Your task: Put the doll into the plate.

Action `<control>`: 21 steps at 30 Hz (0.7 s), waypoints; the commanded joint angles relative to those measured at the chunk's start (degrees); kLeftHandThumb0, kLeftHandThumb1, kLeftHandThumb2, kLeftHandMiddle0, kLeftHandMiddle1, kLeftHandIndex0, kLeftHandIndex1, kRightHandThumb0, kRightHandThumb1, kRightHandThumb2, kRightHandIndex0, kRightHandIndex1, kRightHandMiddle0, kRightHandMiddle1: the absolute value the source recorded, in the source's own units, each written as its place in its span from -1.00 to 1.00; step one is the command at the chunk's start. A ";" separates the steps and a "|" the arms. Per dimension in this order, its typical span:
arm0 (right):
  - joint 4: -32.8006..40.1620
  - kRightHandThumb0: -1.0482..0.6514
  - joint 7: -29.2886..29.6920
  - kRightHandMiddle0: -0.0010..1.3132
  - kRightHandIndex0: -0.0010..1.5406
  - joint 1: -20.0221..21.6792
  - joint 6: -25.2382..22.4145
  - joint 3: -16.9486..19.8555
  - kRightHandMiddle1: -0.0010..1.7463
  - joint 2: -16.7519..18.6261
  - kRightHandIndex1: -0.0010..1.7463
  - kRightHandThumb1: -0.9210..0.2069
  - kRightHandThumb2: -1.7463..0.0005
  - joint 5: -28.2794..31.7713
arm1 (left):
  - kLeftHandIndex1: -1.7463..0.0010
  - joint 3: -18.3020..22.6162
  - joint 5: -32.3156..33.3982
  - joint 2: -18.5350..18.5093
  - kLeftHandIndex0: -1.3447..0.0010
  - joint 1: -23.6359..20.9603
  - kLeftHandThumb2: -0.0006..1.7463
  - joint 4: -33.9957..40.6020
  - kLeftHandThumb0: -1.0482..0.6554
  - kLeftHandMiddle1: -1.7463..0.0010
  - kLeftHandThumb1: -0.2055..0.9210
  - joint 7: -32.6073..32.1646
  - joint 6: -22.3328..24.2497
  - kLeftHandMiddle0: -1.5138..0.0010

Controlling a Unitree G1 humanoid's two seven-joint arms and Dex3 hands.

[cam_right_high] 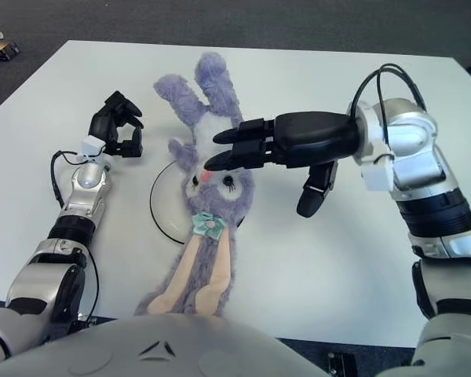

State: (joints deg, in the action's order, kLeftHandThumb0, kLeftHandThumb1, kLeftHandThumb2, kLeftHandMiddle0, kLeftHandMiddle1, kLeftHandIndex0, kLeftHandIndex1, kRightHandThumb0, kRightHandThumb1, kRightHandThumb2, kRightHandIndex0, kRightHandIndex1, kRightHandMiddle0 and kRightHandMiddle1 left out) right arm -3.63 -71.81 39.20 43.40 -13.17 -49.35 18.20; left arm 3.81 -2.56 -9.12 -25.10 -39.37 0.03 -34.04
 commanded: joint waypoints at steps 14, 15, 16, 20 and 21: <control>-22.04 -0.59 -6.99 -1.00 -0.93 10.47 -24.36 5.08 -0.60 3.54 -0.97 -0.08 0.05 3.30 | -1.00 -0.50 -0.29 1.71 0.20 5.51 0.60 -2.50 0.22 -1.00 -0.19 -0.18 0.45 0.27; -24.05 -0.62 -6.83 -1.00 -0.90 10.72 -24.57 5.63 -0.50 3.96 -0.96 -0.05 0.04 3.02 | -1.00 -0.50 -0.31 1.70 0.20 5.50 0.61 -2.49 0.22 -1.00 -0.20 -0.19 0.48 0.27; -22.44 -0.64 -4.84 -1.00 -0.88 9.24 -27.61 6.47 -0.44 4.36 -0.95 -0.04 0.04 3.80 | -1.00 -0.49 -0.20 1.73 0.20 5.49 0.61 -2.48 0.22 -1.00 -0.20 -0.07 0.47 0.27; -18.22 -0.63 -0.03 -1.00 -0.80 6.41 -36.12 9.36 -0.26 6.09 -0.90 0.03 0.01 6.20 | -1.00 -0.41 0.31 1.89 0.19 5.53 0.62 -2.47 0.22 -1.00 -0.21 0.43 0.41 0.26; -17.59 -0.50 1.00 -1.00 -0.79 6.10 -37.89 10.11 -0.15 6.51 -0.82 0.14 -0.08 6.66 | -1.00 -0.38 0.44 1.94 0.19 5.53 0.62 -2.48 0.22 -1.00 -0.21 0.55 0.38 0.26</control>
State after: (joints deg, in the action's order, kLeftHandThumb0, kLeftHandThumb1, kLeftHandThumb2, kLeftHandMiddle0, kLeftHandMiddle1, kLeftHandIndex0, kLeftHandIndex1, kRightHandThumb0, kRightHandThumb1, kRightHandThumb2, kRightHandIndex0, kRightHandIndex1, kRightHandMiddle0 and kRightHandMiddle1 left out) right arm -23.38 -73.70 46.85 10.51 -5.27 -44.75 22.95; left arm 3.79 -2.28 -8.74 -24.89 -38.68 0.39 -33.96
